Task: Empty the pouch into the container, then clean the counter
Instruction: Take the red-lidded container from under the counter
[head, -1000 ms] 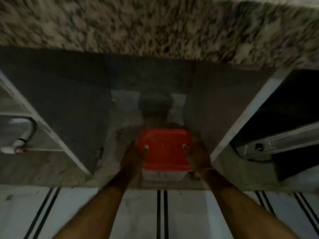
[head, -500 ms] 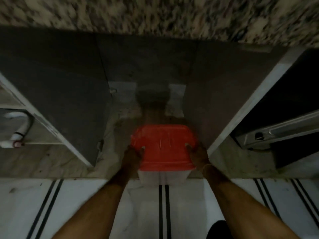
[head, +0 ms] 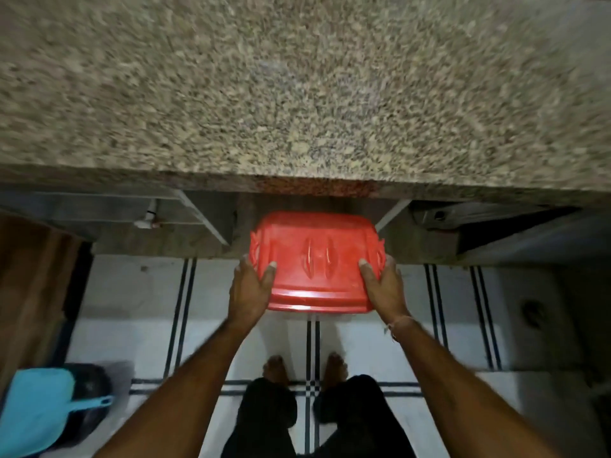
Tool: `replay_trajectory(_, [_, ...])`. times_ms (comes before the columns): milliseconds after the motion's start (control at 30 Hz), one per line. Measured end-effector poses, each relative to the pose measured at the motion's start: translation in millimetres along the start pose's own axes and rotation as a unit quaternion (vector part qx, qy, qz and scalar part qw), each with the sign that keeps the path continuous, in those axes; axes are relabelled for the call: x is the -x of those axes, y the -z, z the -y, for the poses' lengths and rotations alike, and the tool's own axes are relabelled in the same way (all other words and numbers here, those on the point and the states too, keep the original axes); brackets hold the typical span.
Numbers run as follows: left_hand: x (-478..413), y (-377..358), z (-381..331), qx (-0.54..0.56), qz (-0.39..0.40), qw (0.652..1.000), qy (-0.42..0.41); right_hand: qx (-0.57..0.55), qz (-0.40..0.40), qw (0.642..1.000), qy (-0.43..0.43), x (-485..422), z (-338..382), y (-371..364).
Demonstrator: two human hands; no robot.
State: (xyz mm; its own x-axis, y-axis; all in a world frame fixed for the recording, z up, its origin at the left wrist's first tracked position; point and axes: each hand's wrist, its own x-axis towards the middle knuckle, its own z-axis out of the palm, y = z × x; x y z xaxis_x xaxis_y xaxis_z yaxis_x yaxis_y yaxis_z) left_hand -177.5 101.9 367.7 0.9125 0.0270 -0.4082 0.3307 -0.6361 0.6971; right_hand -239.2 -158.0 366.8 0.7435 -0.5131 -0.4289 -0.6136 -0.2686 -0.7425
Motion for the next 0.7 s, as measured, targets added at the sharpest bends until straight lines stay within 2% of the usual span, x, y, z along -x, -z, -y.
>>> replay_trajectory(167, [75,98,-82,0.021,-0.061,0.996,-0.062,0.018,-0.045,0.997,0.053,83,105,67])
replay_trajectory(333, [97,182,-150,0.034,-0.108,0.986,-0.120,-0.001,-0.084,0.990,0.114,121,188,113])
replay_trajectory(467, [83,226,-200,0.035,-0.138,0.978,-0.150,-0.048,-0.091,0.981,0.165,123,249,137])
replay_trajectory(700, [21,264,-281,-0.005,-0.165,0.965,-0.203,-0.103,-0.090,0.966,0.221,67,329,174])
